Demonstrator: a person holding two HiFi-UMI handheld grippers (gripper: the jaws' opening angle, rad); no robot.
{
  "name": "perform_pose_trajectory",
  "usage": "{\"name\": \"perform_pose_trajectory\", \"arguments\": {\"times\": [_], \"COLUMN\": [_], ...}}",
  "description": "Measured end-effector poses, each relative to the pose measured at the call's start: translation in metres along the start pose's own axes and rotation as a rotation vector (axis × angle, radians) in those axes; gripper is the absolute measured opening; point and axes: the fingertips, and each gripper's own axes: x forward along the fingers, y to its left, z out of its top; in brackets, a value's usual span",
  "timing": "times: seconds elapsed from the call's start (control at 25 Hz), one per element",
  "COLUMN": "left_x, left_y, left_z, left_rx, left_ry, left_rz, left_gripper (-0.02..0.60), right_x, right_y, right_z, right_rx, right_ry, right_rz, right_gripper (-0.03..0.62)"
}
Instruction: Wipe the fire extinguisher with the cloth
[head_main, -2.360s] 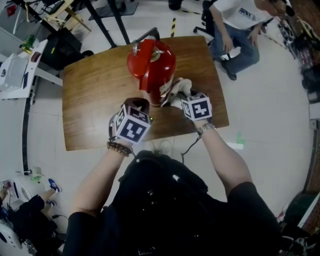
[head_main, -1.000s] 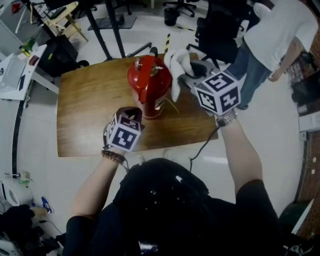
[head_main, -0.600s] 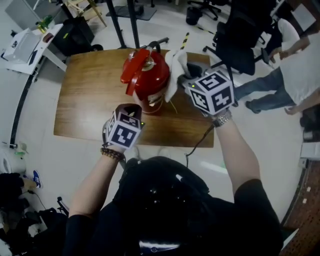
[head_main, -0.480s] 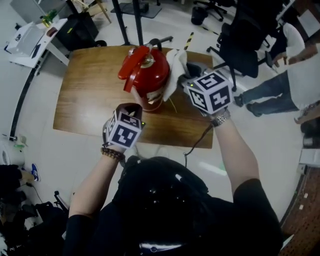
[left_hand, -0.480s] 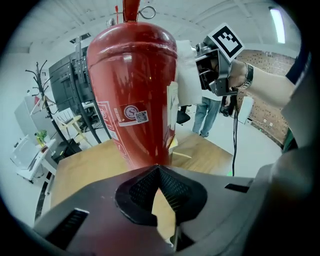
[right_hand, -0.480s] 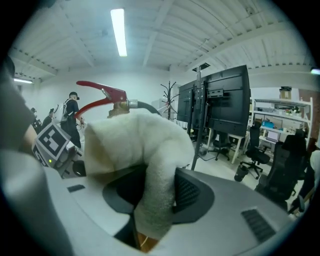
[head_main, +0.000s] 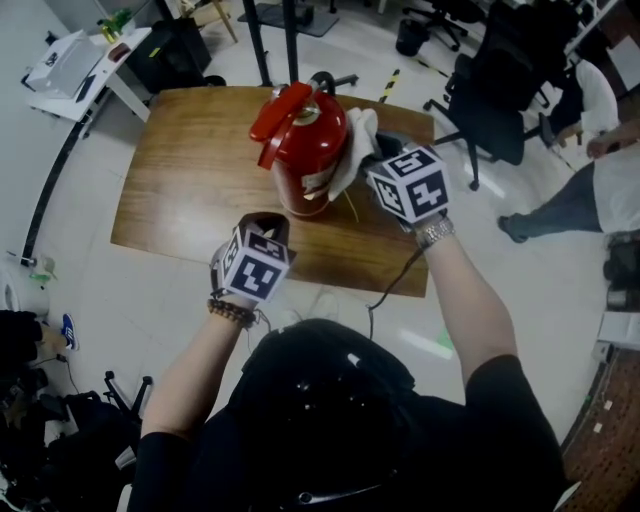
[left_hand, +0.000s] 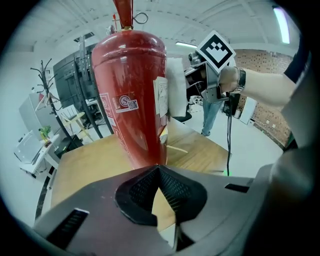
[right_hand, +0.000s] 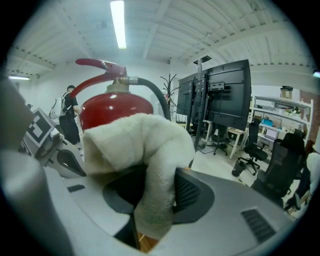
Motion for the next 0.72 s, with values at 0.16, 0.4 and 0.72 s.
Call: {"name": "perform_pose_trajectory", "arguments": {"times": [0.16,0.4,0.72], "left_x": [-0.007,-0.005,0.016], "left_y": [-0.005,-0.017,-0.03], "left_z": [-0.002,-0.002,0.005], "left_rx": [0.023,0.035,-0.084], "left_ry": [-0.008,-0.009,0.019], "left_rz": [-0.019,-0.032,0.036], "left_gripper": [0.0,0.0,0.0], "right_x": [0.007,0.016,0.044], "right_y": [0.001,0.002,0.006], "right_z": [-0.016,-0.026,-0.065], "right_rx": [0.015,-0.006,-0.065], "right_ry": [0.032,0.067,0.144], "right_rz": [-0.047,-0.073,0.047], "right_gripper": [0.16,0.16,0.158]}}
